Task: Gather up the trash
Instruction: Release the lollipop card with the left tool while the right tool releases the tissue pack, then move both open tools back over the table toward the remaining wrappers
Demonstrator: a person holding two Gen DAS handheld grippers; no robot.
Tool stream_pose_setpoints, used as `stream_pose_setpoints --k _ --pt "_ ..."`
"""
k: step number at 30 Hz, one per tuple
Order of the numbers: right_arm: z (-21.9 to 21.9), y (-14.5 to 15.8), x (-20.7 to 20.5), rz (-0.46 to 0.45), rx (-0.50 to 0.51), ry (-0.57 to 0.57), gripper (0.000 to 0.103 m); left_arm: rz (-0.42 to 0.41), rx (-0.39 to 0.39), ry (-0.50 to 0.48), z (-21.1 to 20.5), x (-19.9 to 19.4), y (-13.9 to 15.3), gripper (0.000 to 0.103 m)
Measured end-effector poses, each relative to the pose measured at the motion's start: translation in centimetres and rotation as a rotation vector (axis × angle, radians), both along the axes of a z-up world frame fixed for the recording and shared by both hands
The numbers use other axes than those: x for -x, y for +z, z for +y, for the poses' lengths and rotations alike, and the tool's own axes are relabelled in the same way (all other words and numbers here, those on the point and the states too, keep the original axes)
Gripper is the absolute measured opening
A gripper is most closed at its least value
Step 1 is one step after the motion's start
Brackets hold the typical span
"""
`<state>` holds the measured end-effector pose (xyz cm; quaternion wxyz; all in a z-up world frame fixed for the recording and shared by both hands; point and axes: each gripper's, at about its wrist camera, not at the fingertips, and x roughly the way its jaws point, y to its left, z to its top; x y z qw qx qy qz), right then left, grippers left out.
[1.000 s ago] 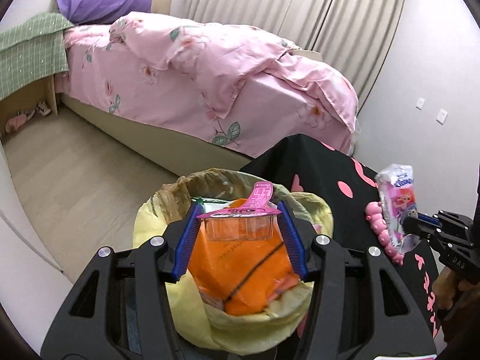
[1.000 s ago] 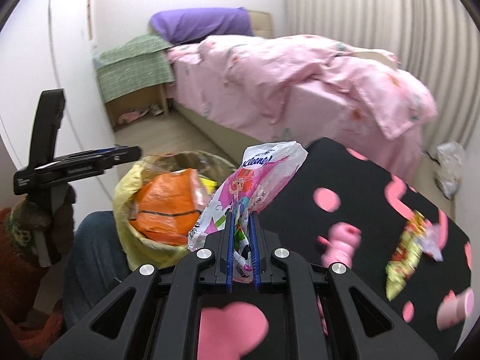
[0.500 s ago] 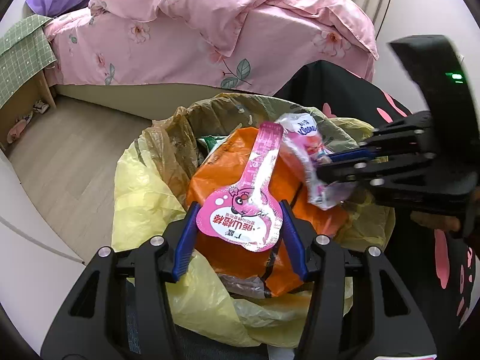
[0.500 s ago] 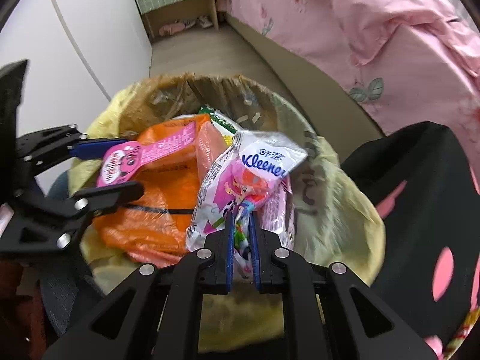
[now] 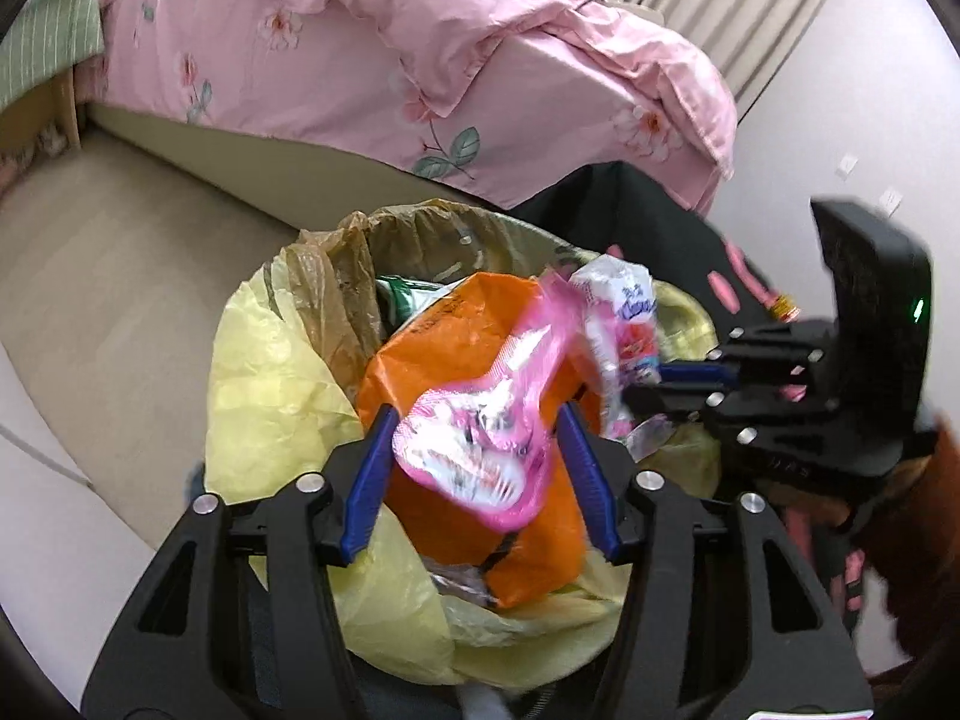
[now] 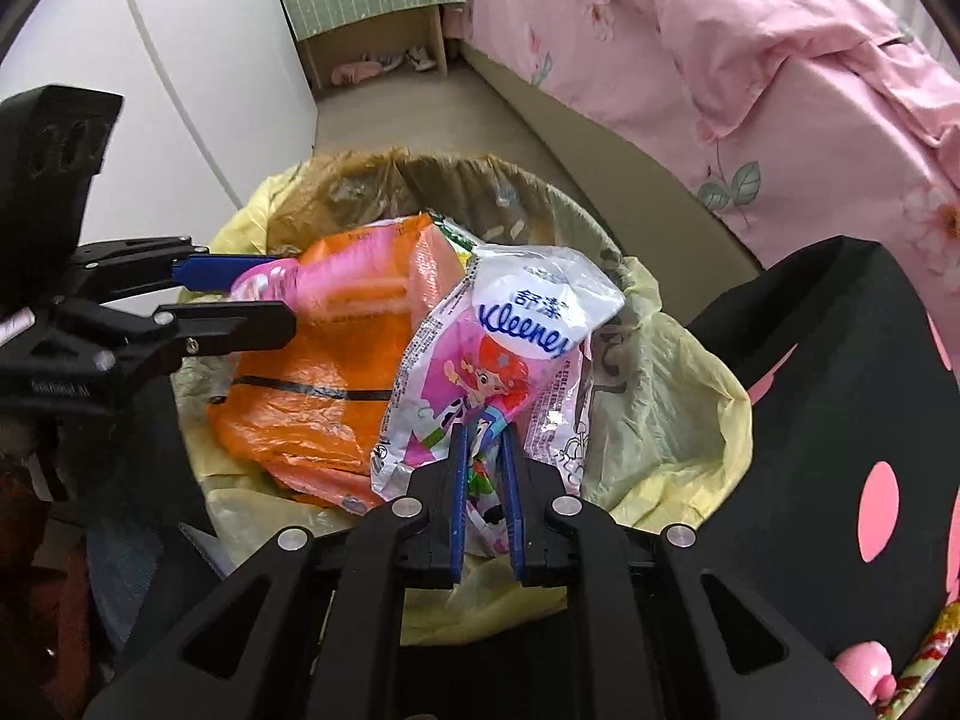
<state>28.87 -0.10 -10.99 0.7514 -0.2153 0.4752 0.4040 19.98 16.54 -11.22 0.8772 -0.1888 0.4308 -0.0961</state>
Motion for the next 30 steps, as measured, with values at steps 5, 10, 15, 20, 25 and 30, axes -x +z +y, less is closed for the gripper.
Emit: stream_pose_setpoints --k 5,10,15,20,25,30 --pt "-0.2 0.6 0.9 -0.006 -0.023 0.011 0.027 -0.029 0.001 0.048 0.7 0.6 1.4 0.079" --pt "-1.1 2.1 2.3 -0.034 -0.081 -0.009 0.036 -0.087 -0.051 0.14 1.1 1.4 3.5 0.087" --pt "-2.8 3.9 3.2 -0.055 -0.152 -0.038 0.045 -0.143 -0.076 0.186 1.0 1.9 5.5 0.088" --pt "-6.9 6.5 4.1 -0.125 -0.261 -0.13 0.045 -0.199 -0.148 0.131 -1.2 2.2 7.2 0.089" --pt "-13.9 8.7 5.6 -0.258 -0.339 -0.3 0.047 -0.263 -0.144 0.014 -5.7 2.1 8.5 0.089" --pt "-21.2 8.8 6.5 -0.308 -0.301 -0.486 0.052 -0.261 -0.106 -0.149 -12.0 0.5 8.4 0.089"
